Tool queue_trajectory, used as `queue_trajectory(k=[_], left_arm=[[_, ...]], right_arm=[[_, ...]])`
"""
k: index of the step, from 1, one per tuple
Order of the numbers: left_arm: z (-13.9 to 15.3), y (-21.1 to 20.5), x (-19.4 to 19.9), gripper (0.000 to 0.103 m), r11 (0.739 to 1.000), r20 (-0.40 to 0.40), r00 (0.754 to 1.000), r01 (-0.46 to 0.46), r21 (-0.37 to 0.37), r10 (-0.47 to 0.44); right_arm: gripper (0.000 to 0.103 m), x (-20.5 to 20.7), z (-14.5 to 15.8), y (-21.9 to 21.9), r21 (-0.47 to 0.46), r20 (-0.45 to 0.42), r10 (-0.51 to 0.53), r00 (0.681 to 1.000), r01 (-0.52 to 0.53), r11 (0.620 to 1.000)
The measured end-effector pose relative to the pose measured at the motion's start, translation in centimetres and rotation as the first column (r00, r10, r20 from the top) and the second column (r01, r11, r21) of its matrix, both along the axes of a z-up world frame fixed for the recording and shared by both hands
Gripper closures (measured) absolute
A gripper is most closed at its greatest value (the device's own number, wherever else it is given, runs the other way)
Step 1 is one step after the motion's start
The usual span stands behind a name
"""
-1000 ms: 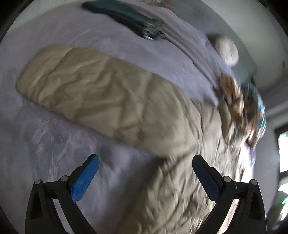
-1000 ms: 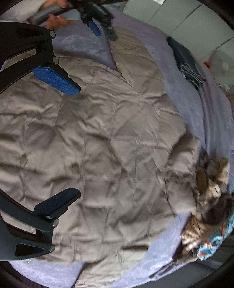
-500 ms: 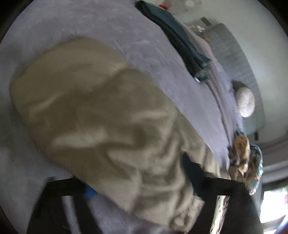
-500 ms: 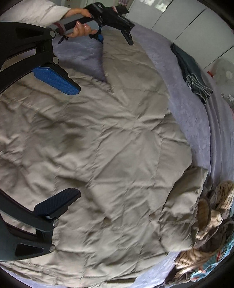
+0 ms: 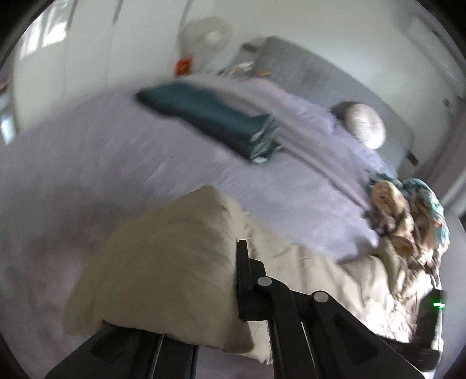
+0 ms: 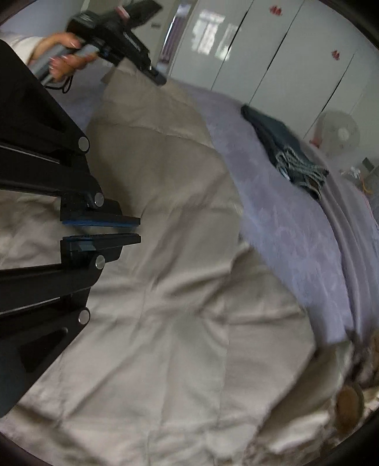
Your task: Fold large clothes
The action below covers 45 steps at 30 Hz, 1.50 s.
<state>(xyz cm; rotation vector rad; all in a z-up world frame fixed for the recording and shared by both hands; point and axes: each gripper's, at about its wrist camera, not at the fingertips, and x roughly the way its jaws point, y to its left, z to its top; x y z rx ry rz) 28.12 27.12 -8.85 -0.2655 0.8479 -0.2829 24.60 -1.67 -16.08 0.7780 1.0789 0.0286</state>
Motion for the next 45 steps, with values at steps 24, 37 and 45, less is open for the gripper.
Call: queue_trajectory(k=[24, 37, 45], left_arm=[[-4.5, -36.9, -11.7, 0.098, 0.674, -0.142, 0.711, 0.700, 0.236, -0.689], [-1.5, -31.2, -13.3, 0.000, 0.709, -0.102, 0.753, 0.649, 0.278, -0.650], [-0.3, -18.8, -4.7, 0.000, 0.870, -0.147, 0.863, 0.493, 0.035, -0.483]], right_arm=[[0.099, -16.3, 2.1, -13.3, -0.071, -0.032, -0.429, 0.903, 0.426, 0.902], [0.097, -19.5, 3.3, -16.5, -0.166, -0.081, -0.364, 0.928, 0.348, 0.923], [0.023, -14.2, 8.7, -10.0, -0.450, 0.043, -0.033, 0.999, 0.048, 0.892]])
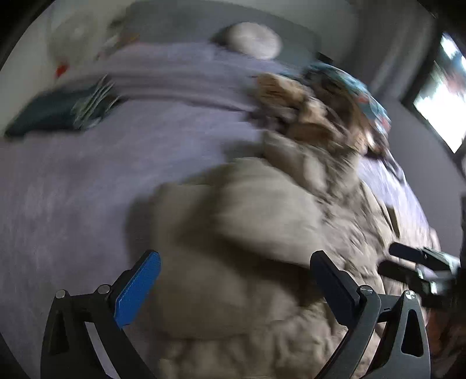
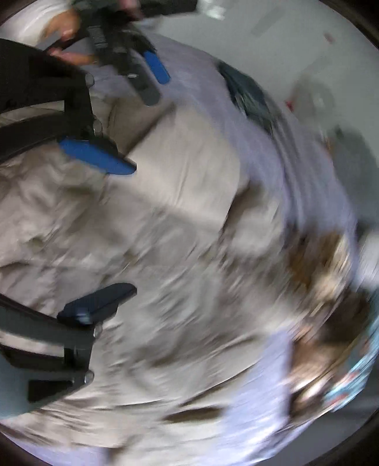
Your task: Fold large clothes
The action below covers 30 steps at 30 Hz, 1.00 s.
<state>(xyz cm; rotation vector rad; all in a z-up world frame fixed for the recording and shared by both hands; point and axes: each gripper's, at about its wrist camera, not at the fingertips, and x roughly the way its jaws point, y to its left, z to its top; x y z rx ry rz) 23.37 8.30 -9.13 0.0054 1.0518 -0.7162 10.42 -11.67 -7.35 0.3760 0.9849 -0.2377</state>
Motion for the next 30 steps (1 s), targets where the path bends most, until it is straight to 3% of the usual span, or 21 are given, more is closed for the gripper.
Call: queue_trajectory(k=[2, 3, 6, 7, 8, 10, 11, 14, 15, 16, 17, 19, 20, 22, 24, 26, 28, 30], left_arm=[[-1.9, 1.9, 2.5, 0.001, 0.997, -0.098, 0.994, -0.059, -0.041, 0.055], [-3.2, 3.1, 3.9, 0.011, 0.992, -0.168, 0.982, -0.101, -0.071, 0.088], [-7.4, 4.7, 6.4, 0.020, 0.971, -0.375, 0.919, -0.186, -0.149, 0.118], [-8.5, 4.7, 6.6, 0.038, 0.965, -0.418, 0.903, -0.191, -0.180, 0.101], [-9.2, 4.4, 6.8, 0.047, 0.963, -0.452, 0.889, -0.176, -0.203, 0.068], [-9.9, 2.9, 6.5, 0.077, 0.968, -0.463, 0.886, -0.131, -0.213, 0.018], [-9.7, 2.1, 6.3, 0.084, 0.973, -0.438, 0.899, -0.107, -0.205, 0.006], [-8.0, 0.8, 5.6, 0.091, 0.990, -0.302, 0.953, -0.068, -0.122, 0.029], [-7.5, 0.7, 5.4, 0.092, 0.993, -0.261, 0.965, -0.062, -0.098, 0.034], [-7.1, 0.6, 5.3, 0.092, 0.995, -0.232, 0.972, -0.061, -0.073, 0.043], [-7.0, 0.6, 5.3, 0.092, 0.997, -0.209, 0.977, -0.061, -0.048, 0.050], [-7.2, 0.9, 5.5, 0.092, 0.998, -0.203, 0.978, -0.062, -0.031, 0.054], [-7.4, 0.8, 5.5, 0.092, 0.998, -0.200, 0.978, -0.063, -0.022, 0.057], [-7.7, 0.6, 5.7, 0.092, 0.998, -0.195, 0.979, -0.068, -0.013, 0.065], [-7.9, 0.7, 5.8, 0.092, 0.997, -0.195, 0.978, -0.073, -0.010, 0.069], [-8.0, 0.6, 5.6, 0.092, 0.997, -0.184, 0.980, -0.071, 0.009, 0.071], [-8.1, 0.3, 5.6, 0.092, 0.997, -0.168, 0.983, -0.066, 0.041, 0.072], [-8.0, 0.2, 5.4, 0.091, 0.996, -0.156, 0.985, -0.063, 0.060, 0.072]], right_arm=[[0.023, 2.1, 0.4, 2.8, -0.112, -0.015, 0.093, 0.996, -0.094, 0.989], [0.023, 2.7, 0.3, 4.0, -0.159, -0.026, 0.127, 0.992, -0.130, 0.979], [0.023, 5.1, -0.8, 7.8, -0.313, -0.094, 0.214, 0.972, -0.233, 0.921], [0.023, 5.6, -1.3, 8.6, -0.353, -0.113, 0.232, 0.966, -0.257, 0.900], [0.023, 6.3, -1.9, 9.4, -0.397, -0.136, 0.242, 0.961, -0.276, 0.875], [0.023, 7.6, -3.2, 10.2, -0.457, -0.179, 0.245, 0.953, -0.301, 0.837], [0.023, 7.8, -3.5, 10.2, -0.472, -0.191, 0.242, 0.951, -0.305, 0.827], [0.024, 9.3, -5.2, 9.6, -0.540, -0.237, 0.205, 0.950, -0.304, 0.785], [0.029, 9.4, -5.3, 9.3, -0.553, -0.234, 0.189, 0.954, -0.290, 0.781], [0.063, 9.3, -5.0, 8.6, -0.557, -0.212, 0.167, 0.963, -0.259, 0.789], [0.100, 8.9, -4.7, 7.8, -0.546, -0.194, 0.139, 0.971, -0.225, 0.807], [0.098, 7.4, -3.7, 3.9, -0.479, -0.114, 0.019, 0.993, -0.072, 0.875], [0.098, 6.8, -3.5, 2.8, -0.460, -0.093, -0.017, 0.996, -0.028, 0.888], [0.098, 4.2, -3.3, -1.4, -0.327, -0.025, -0.138, 0.990, 0.122, 0.937], [0.098, 1.8, -4.4, -4.8, -0.128, -0.002, -0.243, 0.970, 0.241, 0.962], [0.097, -0.2, -6.2, -7.3, 0.039, -0.014, -0.328, 0.945, 0.328, 0.944], [0.096, -1.6, -7.6, -8.8, 0.139, -0.036, -0.378, 0.925, 0.380, 0.915], [0.090, -3.5, -9.0, -10.6, 0.228, -0.067, -0.450, 0.890, 0.453, 0.862]])
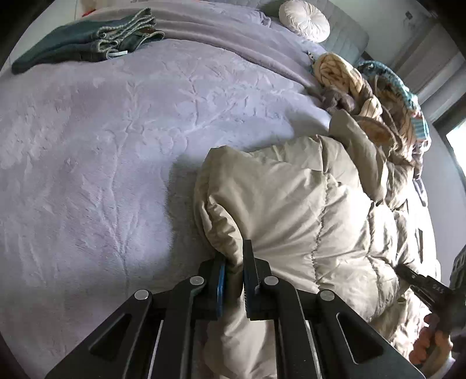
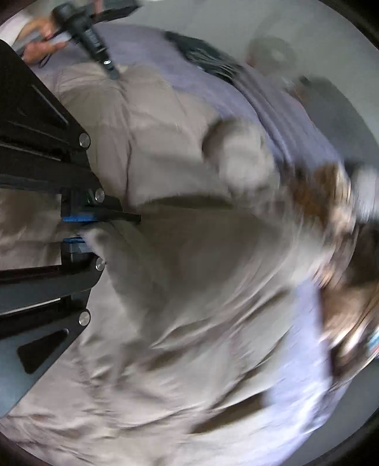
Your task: Fold large clothes
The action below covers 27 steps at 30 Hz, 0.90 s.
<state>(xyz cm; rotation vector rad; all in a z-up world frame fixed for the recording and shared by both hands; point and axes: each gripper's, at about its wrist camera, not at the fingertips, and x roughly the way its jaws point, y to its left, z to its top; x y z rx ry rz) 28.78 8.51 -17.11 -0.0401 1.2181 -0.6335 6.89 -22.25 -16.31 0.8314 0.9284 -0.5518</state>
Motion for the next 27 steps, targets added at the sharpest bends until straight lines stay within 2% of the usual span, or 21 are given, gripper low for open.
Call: queue_trajectory(k=[2, 3, 4, 5, 6, 7, 9, 11, 12, 13, 14, 16, 17, 19, 20, 23, 25, 27], left_arm=[[0.4, -0.1, -0.2, 0.091, 1.000, 0.026, 1.000, -0.007, 0.028, 0.006], [0.8, -0.2, -0.2, 0.091, 0.999, 0.042, 0.999, -0.009, 0.042, 0.008], [1.0, -0.2, -0.3, 0.083, 0.999, 0.047, 0.999, -0.010, 0.051, 0.008], [1.3, -0.2, -0.3, 0.072, 0.997, 0.059, 0.998, -0.019, 0.070, 0.015], [1.8, 0.1, -0.4, 0.040, 0.992, 0.098, 0.995, -0.048, 0.120, 0.037], [2.3, 0.4, -0.5, 0.019, 0.987, 0.136, 0.989, -0.074, 0.145, 0.054], [4.0, 1.5, -0.9, 0.019, 0.984, 0.226, 0.971, -0.114, 0.139, 0.080], [5.1, 2.5, -0.7, 0.020, 0.985, 0.234, 0.967, -0.130, 0.111, 0.101], [5.6, 2.7, -0.5, 0.026, 0.989, 0.227, 0.968, -0.128, 0.076, 0.108], [5.8, 2.7, -0.4, 0.044, 0.992, 0.216, 0.971, -0.117, 0.051, 0.103], [5.8, 2.4, -0.2, 0.050, 0.995, 0.190, 0.978, -0.092, 0.031, 0.084], [5.0, 0.9, -0.1, 0.051, 0.999, 0.140, 0.990, -0.034, 0.021, 0.031], [4.2, 0.0, -0.2, 0.051, 0.999, 0.135, 0.991, -0.018, 0.043, 0.012], [2.3, -1.6, -0.6, 0.051, 0.992, 0.136, 0.991, -0.002, 0.129, -0.016], [1.2, -2.1, -0.6, 0.051, 0.985, 0.131, 0.991, -0.002, 0.170, -0.020], [-1.2, -1.9, -0.6, 0.050, 0.986, 0.106, 0.994, -0.013, 0.167, -0.005], [-1.6, -1.8, -0.2, 0.050, 0.987, 0.099, 0.995, -0.019, 0.160, 0.003], [-1.5, -2.4, -0.1, 0.048, 0.983, 0.110, 0.994, -0.008, 0.185, -0.012]], right_arm=[[0.078, -2.1, -0.5, -1.5, 0.066, 0.025, -0.086, 0.996, 0.084, 0.994], [0.075, -3.0, -0.4, -2.0, 0.075, 0.031, -0.119, 0.992, 0.117, 0.990], [0.072, -3.6, -0.2, -2.4, 0.076, 0.032, -0.142, 0.989, 0.139, 0.987], [0.070, -4.6, 0.3, -3.0, 0.062, 0.030, -0.181, 0.983, 0.179, 0.982], [0.070, -5.2, 0.9, -3.5, 0.046, 0.029, -0.205, 0.978, 0.204, 0.978], [0.070, -5.8, 1.5, -3.9, 0.023, 0.029, -0.225, 0.974, 0.225, 0.974], [0.070, -6.5, 2.8, -3.7, -0.009, 0.059, -0.233, 0.971, 0.233, 0.972], [0.074, -6.1, 4.0, -3.6, -0.025, 0.103, -0.181, 0.978, 0.184, 0.983], [0.077, -5.4, 4.3, -3.6, -0.033, 0.109, -0.140, 0.984, 0.144, 0.989], [0.079, -4.4, 4.3, -3.5, -0.043, 0.105, -0.094, 0.990, 0.099, 0.994], [0.079, -3.2, 4.0, -3.5, -0.045, 0.095, -0.044, 0.994, 0.049, 0.998], [0.079, -1.3, 2.9, -3.1, -0.038, 0.070, 0.031, 0.997, -0.029, 0.999], [0.079, 0.0, 2.0, -3.1, -0.032, 0.039, 0.064, 0.997, -0.063, 0.998], [0.080, 1.0, 0.1, -2.6, -0.031, -0.074, 0.085, 0.994, -0.088, 0.996], [0.083, 0.7, -0.7, -2.2, -0.021, -0.106, 0.084, 0.991, -0.087, 0.996], [0.086, -0.1, -1.4, -1.2, -0.026, -0.116, 0.090, 0.989, -0.093, 0.995], [0.086, -0.1, -1.4, -0.4, -0.060, -0.123, 0.125, 0.985, -0.133, 0.989], [0.086, 0.1, -1.5, -0.1, -0.079, -0.116, 0.149, 0.982, -0.158, 0.984]])
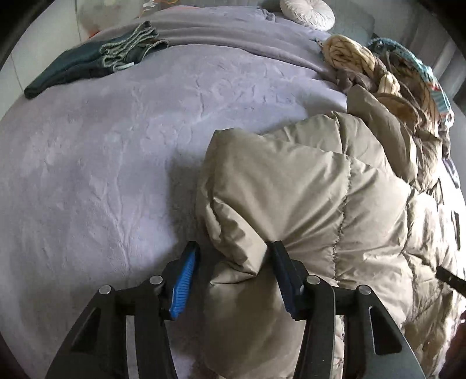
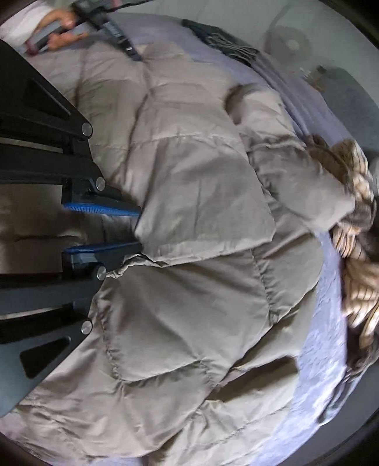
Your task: Fold large clothes
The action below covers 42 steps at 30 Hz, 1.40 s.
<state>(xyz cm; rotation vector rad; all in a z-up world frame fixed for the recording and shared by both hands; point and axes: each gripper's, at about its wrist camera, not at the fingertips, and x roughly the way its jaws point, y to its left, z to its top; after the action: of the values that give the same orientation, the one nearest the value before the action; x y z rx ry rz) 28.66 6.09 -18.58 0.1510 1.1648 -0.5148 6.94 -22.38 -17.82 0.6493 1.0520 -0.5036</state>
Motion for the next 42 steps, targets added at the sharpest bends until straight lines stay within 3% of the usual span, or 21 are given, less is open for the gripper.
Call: queue_trajectory(k=[4, 8, 11, 15, 22, 23, 24, 25, 28, 33, 37, 42], left_arm=[[1.4, -0.6, -0.9, 0.046, 0.999, 0.033, 0.999, -0.001, 0.048, 0.000], [3.2, -0.5, -2.4, 0.046, 0.996, 0.070, 0.998, 0.001, 0.088, -0.008], [4.5, -0.5, -4.3, 0.046, 0.994, 0.083, 0.996, 0.021, 0.108, -0.030], [5.6, -1.1, -7.3, 0.046, 0.992, 0.069, 0.996, 0.055, 0.113, -0.063], [5.7, -3.6, -12.0, 0.046, 0.991, 0.011, 0.996, 0.092, 0.096, -0.094], [5.6, -4.1, -12.5, 0.042, 0.991, 0.002, 0.995, 0.098, 0.094, -0.099], [5.6, -4.4, -13.0, 0.017, 0.990, -0.001, 0.995, 0.102, 0.094, -0.103], [5.8, -4.7, -13.5, 0.002, 0.991, 0.011, 0.995, 0.098, 0.090, -0.100], [6.7, -5.7, -15.0, 0.002, 0.991, 0.049, 0.992, 0.108, 0.075, -0.112], [7.1, -8.2, -16.7, 0.002, 0.982, 0.047, 0.988, 0.139, 0.125, -0.146], [7.5, -10.3, -18.1, 0.002, 0.983, 0.012, 0.987, 0.159, 0.093, -0.161], [7.6, -14.0, -21.0, 0.001, 0.970, 0.020, 0.978, 0.203, 0.135, -0.208]], right_arm=[[0.085, -1.2, 0.4, -0.9, 0.069, 0.050, -0.053, 0.997, 0.049, 0.996], [0.073, -2.5, 1.3, -1.1, 0.028, 0.016, -0.061, 0.998, 0.060, 0.998], [0.072, -4.1, 2.0, -1.3, 0.051, 0.029, -0.069, 0.997, 0.067, 0.996], [0.060, -6.6, 2.8, -1.6, 0.084, 0.050, -0.088, 0.995, 0.084, 0.993], [0.056, -9.3, 3.0, -1.7, 0.159, 0.089, -0.117, 0.989, 0.101, 0.982], [0.056, -9.5, 3.0, -1.7, 0.167, 0.093, -0.120, 0.988, 0.103, 0.981], [0.056, -9.6, 3.1, -1.8, 0.175, 0.099, -0.124, 0.987, 0.105, 0.979], [0.056, -9.8, 3.1, -1.7, 0.180, 0.104, -0.124, 0.987, 0.104, 0.978], [0.055, -10.7, 3.2, -1.6, 0.185, 0.108, -0.122, 0.987, 0.100, 0.978], [0.050, -12.9, 3.3, -2.5, 0.206, 0.117, -0.150, 0.982, 0.124, 0.971], [0.037, -15.8, 3.6, -3.9, 0.232, 0.138, -0.197, 0.971, 0.161, 0.959], [0.021, -21.1, 3.6, -7.1, 0.292, 0.164, -0.296, 0.941, 0.240, 0.926]])
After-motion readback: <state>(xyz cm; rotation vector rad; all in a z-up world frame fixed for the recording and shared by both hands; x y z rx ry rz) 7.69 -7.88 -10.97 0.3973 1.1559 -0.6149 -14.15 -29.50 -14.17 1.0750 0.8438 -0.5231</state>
